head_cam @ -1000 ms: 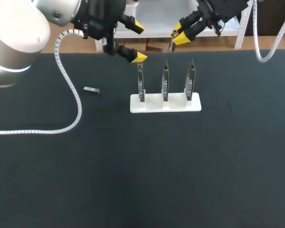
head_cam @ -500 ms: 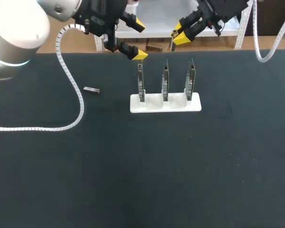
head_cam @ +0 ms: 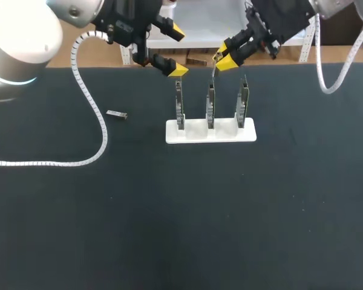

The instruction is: Pick up the optical module with the left hand, and insert it into the network port with the right hand.

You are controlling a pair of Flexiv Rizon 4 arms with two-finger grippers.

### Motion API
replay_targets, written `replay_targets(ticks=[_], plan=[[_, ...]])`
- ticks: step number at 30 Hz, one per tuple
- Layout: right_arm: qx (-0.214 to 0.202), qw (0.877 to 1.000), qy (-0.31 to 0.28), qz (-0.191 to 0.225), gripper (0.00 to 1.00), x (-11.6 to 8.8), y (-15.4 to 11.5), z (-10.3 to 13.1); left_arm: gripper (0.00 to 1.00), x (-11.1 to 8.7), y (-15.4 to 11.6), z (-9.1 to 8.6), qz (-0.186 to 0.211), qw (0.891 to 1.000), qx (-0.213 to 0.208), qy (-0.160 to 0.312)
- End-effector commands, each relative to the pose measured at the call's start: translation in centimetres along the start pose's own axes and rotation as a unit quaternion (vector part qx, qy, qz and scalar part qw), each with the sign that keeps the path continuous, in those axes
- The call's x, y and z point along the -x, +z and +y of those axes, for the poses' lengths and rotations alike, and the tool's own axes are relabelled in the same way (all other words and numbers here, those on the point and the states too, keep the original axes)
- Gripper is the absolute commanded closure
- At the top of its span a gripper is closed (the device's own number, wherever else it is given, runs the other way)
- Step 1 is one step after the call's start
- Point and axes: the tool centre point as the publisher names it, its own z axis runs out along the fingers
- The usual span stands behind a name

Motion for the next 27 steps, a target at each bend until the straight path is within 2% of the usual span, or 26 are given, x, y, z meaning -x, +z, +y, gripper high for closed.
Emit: replay_targets(ticks=[1, 13, 27], plan=[[-0.001, 1.000, 0.008, 0.004, 1.00, -0.1, -0.2, 0.6, 0.00, 0.1, 0.0, 0.2, 0.004, 1.000, -0.002, -0.001], [0.007, 0.999, 0.044, 0.014, 1.00, -1.1, 0.1, 2.1, 0.00, 0.1, 0.0, 0.2, 0.004, 1.000, -0.002, -0.001], [0.024, 0.998, 0.056, 0.021, 1.00, -1.8, 0.6, 1.5, 0.00, 0.1, 0.0, 0.2, 0.004, 1.000, -0.002, -0.001]])
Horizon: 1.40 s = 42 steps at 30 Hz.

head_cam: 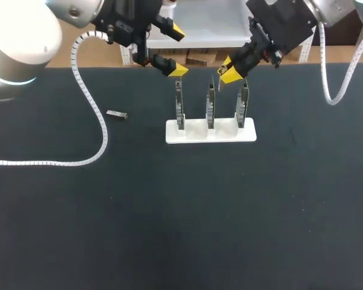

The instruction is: Pick up the optical module with the left hand, and insert it into the network port with the right hand.

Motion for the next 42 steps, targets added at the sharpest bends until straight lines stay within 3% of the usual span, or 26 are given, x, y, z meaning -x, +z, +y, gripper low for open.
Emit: replay_targets(ticks=[1, 15, 42], plan=[[0.006, 1.000, 0.000, 0.000, 1.00, 0.0, 0.0, -0.6, 0.00, 0.1, 0.0, 0.2, 0.004, 1.000, -0.002, -0.001], [0.019, 1.000, 0.008, 0.000, 1.00, -0.3, 0.5, -1.1, 0.00, 0.1, 0.0, 0.2, 0.004, 1.000, -0.002, -0.001], [0.002, 0.999, 0.041, 0.023, 1.00, -0.7, 1.0, -0.5, 0.00, 0.1, 0.0, 0.2, 0.004, 1.000, -0.002, -0.001]])
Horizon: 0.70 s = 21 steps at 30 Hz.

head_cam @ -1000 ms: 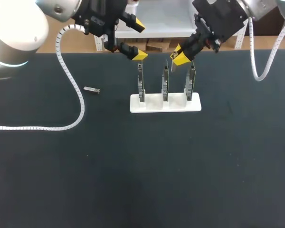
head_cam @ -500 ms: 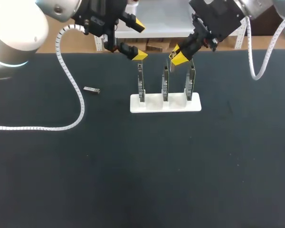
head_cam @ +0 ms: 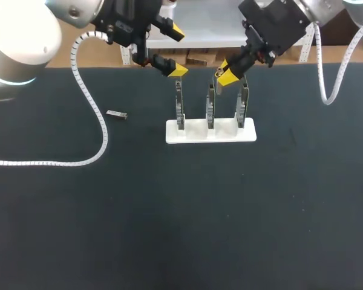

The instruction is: Pick up the optical module with the left hand, and insert it into the network port with the right hand.

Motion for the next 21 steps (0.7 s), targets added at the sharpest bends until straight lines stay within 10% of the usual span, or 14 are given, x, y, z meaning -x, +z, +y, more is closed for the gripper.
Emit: replay_targets(ticks=[1, 21], plan=[[-0.007, 1.000, 0.002, 0.002, 1.00, -0.08, -0.01, 0.29, 0.00, 0.14, 0.03, 0.20, 0.004, 1.000, -0.002, -0.001], [0.003, 1.000, 0.004, 0.013, 1.00, 0.02, -0.07, -0.46, 0.00, 0.14, 0.03, 0.20, 0.004, 1.000, -0.002, -0.001]])
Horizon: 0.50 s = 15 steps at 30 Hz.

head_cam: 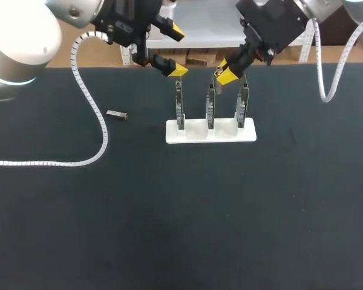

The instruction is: Pick up the optical module with the left hand, and insert it into the network port with the right hand.

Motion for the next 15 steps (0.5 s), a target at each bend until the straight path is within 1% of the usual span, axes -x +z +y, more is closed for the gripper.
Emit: replay_targets(ticks=[1, 15], plan=[[0.003, 1.000, 0.001, 0.000, 1.00, 0.01, 0.07, -0.25, 0.00, 0.15, 0.03, 0.20, 0.004, 1.000, -0.002, -0.001], [0.004, 1.000, 0.005, -0.002, 1.00, -0.29, 0.28, -0.38, 0.00, 0.15, 0.03, 0.20, 0.004, 1.000, -0.002, -0.001]])
